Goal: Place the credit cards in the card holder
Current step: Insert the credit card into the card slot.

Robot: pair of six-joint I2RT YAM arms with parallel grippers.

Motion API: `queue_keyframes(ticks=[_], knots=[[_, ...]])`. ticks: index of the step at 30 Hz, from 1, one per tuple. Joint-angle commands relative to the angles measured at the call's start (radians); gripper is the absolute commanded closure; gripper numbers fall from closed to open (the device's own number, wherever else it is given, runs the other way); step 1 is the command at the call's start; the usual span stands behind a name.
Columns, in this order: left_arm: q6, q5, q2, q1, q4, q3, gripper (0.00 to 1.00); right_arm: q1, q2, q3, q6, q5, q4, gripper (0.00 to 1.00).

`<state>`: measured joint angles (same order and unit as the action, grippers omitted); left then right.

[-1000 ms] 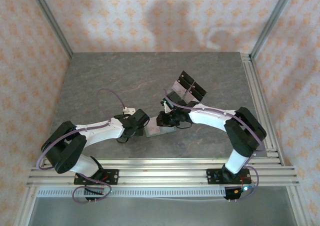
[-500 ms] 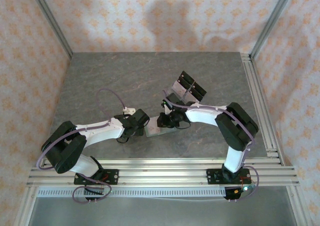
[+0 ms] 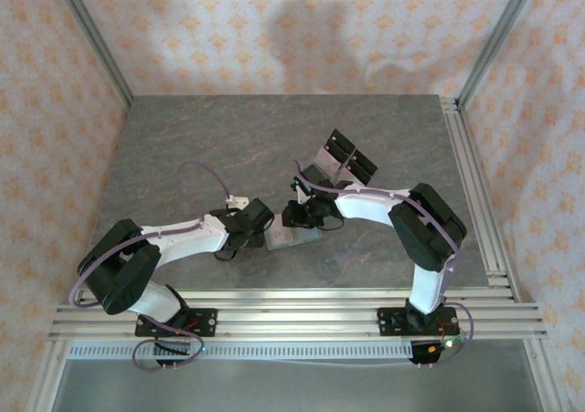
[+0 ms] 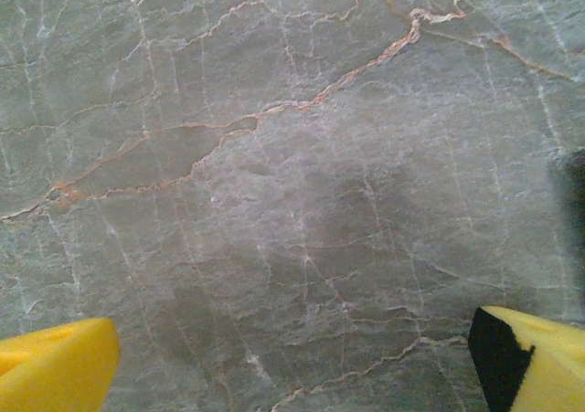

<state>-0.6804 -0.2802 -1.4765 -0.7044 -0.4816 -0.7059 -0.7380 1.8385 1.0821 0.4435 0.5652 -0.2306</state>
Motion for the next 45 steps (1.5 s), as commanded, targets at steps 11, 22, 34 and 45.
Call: queue_keyframes(ticks=[11, 22, 34, 45], knots=[[-0.002, -0.006, -0.013, 0.01, 0.011, -0.014, 0.0, -0.004, 0.04, 0.038, -0.005, 0.031, 0.004, 0.69], [-0.001, -0.004, -0.015, 0.01, 0.011, -0.012, 0.0, -0.03, 0.07, 0.08, -0.001, 0.053, -0.004, 0.69], [-0.002, 0.0, -0.021, 0.01, 0.018, -0.012, 0.0, -0.047, 0.092, 0.099, 0.031, 0.099, 0.024, 0.7], [-0.004, 0.001, -0.025, 0.01, 0.024, -0.008, 0.0, -0.075, 0.113, 0.107, 0.065, 0.144, 0.068, 0.7]])
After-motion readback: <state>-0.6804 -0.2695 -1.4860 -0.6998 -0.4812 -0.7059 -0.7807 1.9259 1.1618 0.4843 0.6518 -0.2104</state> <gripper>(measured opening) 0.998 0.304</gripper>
